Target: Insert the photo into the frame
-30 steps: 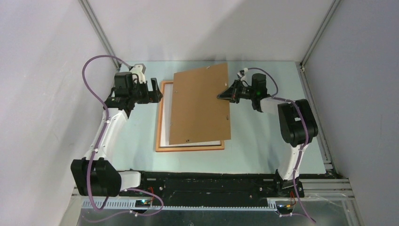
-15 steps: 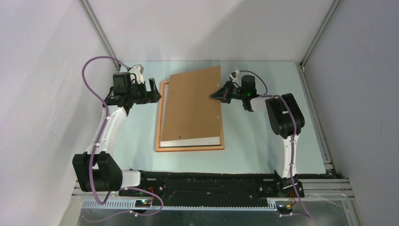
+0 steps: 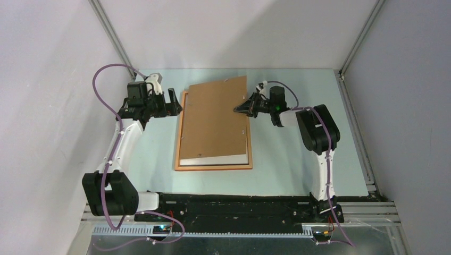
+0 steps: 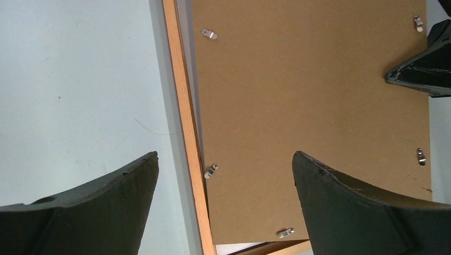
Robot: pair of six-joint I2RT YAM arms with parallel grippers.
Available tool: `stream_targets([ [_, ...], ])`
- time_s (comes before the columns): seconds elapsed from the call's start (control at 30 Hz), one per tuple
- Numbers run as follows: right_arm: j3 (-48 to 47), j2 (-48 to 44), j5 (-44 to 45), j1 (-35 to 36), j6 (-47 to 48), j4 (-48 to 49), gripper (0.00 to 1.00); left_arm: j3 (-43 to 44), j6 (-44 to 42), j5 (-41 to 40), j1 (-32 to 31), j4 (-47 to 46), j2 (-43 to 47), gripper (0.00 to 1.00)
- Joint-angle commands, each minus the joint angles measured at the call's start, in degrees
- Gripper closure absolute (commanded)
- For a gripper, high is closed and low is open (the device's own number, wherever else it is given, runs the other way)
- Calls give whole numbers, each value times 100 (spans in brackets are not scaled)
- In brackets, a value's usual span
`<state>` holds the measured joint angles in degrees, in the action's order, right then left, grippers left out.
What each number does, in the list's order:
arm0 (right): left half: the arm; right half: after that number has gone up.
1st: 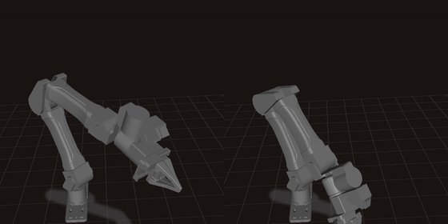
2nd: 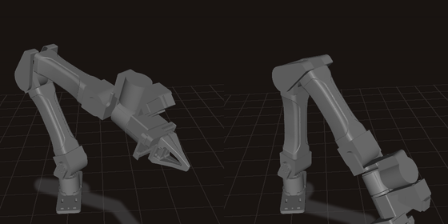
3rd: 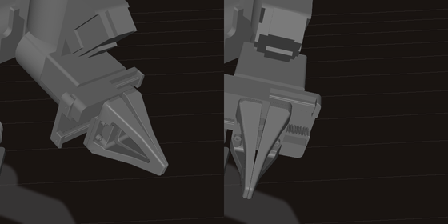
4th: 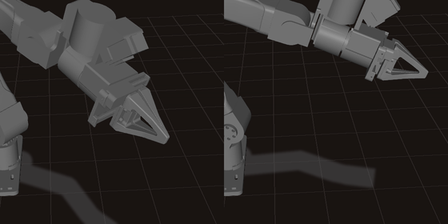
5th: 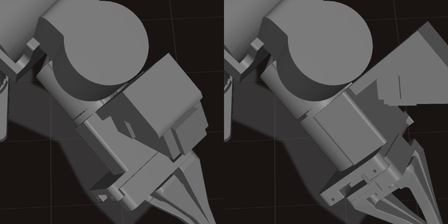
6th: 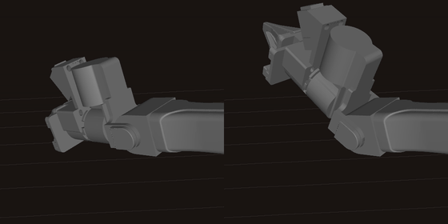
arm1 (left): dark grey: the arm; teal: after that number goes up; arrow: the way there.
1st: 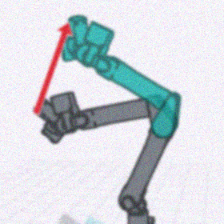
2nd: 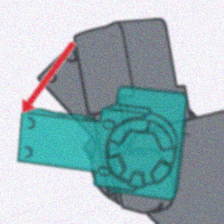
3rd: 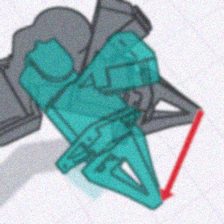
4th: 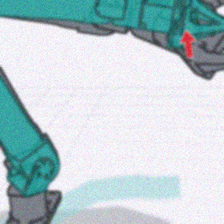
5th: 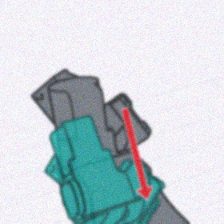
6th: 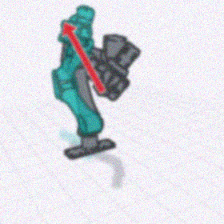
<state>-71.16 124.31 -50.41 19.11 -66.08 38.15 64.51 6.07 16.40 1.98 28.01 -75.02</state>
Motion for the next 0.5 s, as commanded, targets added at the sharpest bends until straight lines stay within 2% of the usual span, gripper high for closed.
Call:
stream_targets([
  [0.0,-294,-20,-204,88,-158,523,100,36,69,156,44,-117,5,0],
  [0.47,-296,-54,-349,96,-150,448,100,-35,112,227,45,-125,-3,0],
])
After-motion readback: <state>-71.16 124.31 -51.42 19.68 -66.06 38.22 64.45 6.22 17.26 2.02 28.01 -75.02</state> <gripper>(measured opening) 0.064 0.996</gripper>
